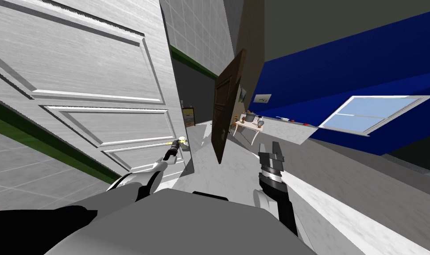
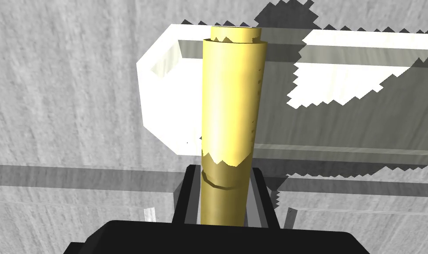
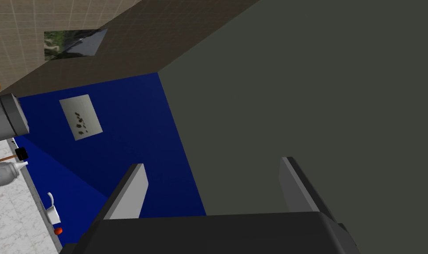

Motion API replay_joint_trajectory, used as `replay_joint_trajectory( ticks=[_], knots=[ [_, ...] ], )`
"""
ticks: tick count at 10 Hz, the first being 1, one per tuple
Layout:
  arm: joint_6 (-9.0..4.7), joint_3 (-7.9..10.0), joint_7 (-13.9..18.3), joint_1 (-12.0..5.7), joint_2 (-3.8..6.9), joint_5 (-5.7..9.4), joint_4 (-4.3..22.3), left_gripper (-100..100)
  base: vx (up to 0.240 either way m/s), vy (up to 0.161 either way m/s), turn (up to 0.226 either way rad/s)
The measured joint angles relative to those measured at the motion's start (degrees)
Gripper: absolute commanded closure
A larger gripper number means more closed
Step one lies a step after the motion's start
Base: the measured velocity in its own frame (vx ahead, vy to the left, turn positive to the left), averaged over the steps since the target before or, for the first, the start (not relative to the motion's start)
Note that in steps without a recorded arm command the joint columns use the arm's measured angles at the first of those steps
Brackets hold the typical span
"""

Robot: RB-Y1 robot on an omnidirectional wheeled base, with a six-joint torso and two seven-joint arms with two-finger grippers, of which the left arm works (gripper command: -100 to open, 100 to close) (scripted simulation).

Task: Pull the door open

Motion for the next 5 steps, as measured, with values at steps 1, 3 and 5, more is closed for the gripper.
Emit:
replay_joint_trajectory(
  ticks=[1,3,5],
  knots=[
    [0.25,-0.56,0.4,0.07,-0.20,-0.27,-0.5,100,-0.131,0.027,-0.039],
    [-0.97,-1.61,1.0,-1.26,-0.15,-0.81,1.9,100,-0.195,0.044,-0.079],
    [-0.70,-2.90,2.2,-0.87,-0.27,-1.40,0.9,100,-0.204,0.058,-0.081]
  ],
)
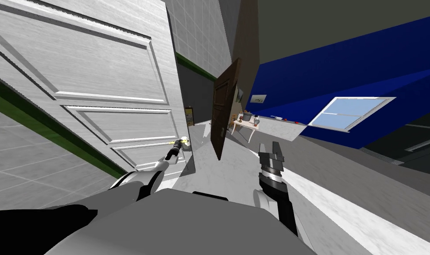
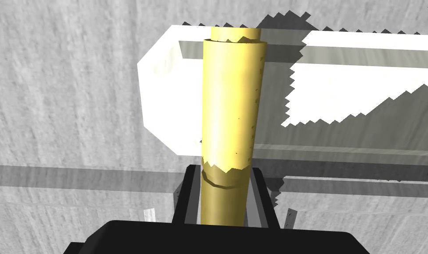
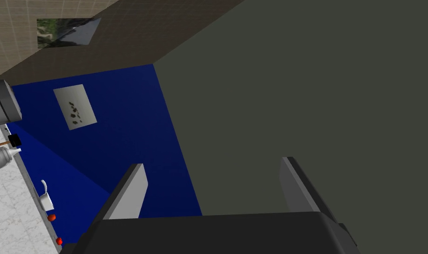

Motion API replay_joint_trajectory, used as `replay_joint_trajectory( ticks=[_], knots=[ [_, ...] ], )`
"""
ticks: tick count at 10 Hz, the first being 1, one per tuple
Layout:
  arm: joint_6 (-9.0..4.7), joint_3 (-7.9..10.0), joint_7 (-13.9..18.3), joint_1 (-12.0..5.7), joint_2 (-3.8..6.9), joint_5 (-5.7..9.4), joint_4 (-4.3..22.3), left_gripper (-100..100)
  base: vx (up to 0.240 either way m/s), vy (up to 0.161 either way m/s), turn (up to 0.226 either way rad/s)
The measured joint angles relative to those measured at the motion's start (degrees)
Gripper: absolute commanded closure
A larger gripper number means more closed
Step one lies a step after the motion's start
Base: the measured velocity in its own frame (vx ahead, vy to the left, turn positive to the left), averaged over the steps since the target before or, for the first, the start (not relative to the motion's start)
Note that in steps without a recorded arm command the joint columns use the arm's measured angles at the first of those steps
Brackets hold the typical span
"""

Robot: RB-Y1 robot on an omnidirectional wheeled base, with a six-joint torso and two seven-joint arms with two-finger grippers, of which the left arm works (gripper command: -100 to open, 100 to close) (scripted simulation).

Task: Pull the door open

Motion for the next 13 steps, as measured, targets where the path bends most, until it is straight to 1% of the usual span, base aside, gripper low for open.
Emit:
replay_joint_trajectory(
  ticks=[1,3,4,5,8,9,10,11,12,13],
  knots=[
    [-0.89,-0.62,0.5,-0.83,0.09,-0.31,1.4,100,-0.154,0.023,-0.031],
    [-0.62,-0.98,0.6,-0.44,-0.36,-0.50,0.9,100,-0.109,0.003,-0.050],
    [-0.66,-1.26,0.9,-0.54,-0.14,-0.62,0.9,100,-0.192,0.044,-0.073],
    [-0.29,-1.57,1.3,-0.11,-0.18,-0.74,-0.3,100,-0.178,0.038,-0.078],
    [-1.39,-3.13,2.7,-0.96,0.15,-1.44,1.4,100,-0.210,0.059,-0.105],
    [-0.87,-3.67,3.2,-0.04,-0.05,-1.66,-0.4,100,-0.194,0.051,-0.101],
    [-0.57,-4.30,3.7,0.23,-0.08,-1.95,-1.0,100,-0.192,0.029,-0.077],
    [-1.58,-4.99,4.4,-1.04,0.28,-2.26,1.4,100,-0.222,0.075,-0.081],
    [-1.06,-5.52,5.0,-0.15,0.22,-2.47,-0.4,100,-0.197,0.079,-0.084],
    [-0.96,-6.03,5.5,-0.21,0.20,-2.69,-0.5,100,-0.196,0.059,-0.067]
  ],
)
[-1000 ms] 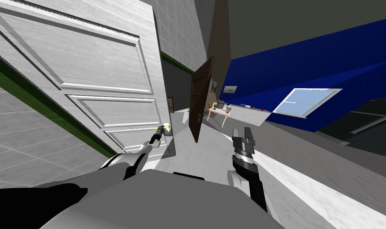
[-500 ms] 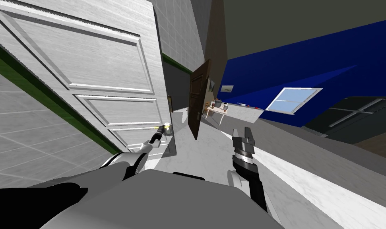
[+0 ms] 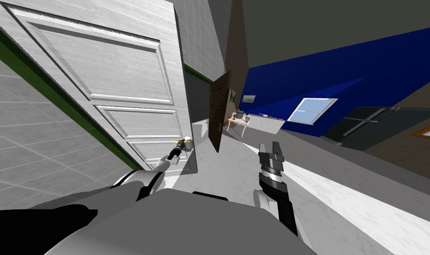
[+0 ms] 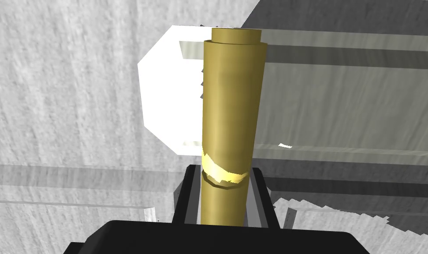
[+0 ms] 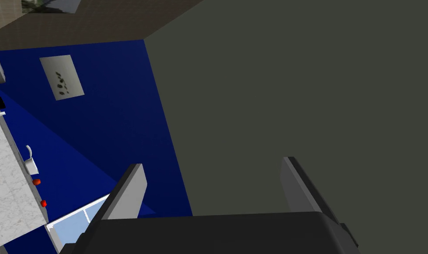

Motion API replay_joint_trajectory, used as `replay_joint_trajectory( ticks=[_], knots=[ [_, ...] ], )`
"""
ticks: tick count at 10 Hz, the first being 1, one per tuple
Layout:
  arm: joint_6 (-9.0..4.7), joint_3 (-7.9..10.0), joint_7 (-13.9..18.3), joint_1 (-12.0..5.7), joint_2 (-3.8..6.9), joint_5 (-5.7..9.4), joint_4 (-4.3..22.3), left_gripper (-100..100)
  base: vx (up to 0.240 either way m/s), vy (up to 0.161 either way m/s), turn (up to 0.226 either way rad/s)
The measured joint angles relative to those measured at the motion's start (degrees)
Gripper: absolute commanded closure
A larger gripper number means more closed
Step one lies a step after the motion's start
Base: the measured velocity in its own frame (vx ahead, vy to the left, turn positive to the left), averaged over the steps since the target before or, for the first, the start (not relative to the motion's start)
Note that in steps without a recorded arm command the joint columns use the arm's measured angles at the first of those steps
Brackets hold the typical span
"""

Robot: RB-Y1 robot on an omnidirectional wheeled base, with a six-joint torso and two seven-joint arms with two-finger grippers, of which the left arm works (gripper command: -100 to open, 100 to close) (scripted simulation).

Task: Pull the door open

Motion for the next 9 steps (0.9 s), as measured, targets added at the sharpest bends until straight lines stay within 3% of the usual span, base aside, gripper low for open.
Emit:
replay_joint_trajectory(
  ticks=[3,9],
  knots=[
    [-0.55,-0.96,0.8,-0.21,0.00,-0.44,0.6,100,-0.139,0.044,-0.072],
    [-1.15,-4.01,4.0,0.13,0.55,-1.88,-0.5,100,-0.202,0.062,-0.084]
  ],
)
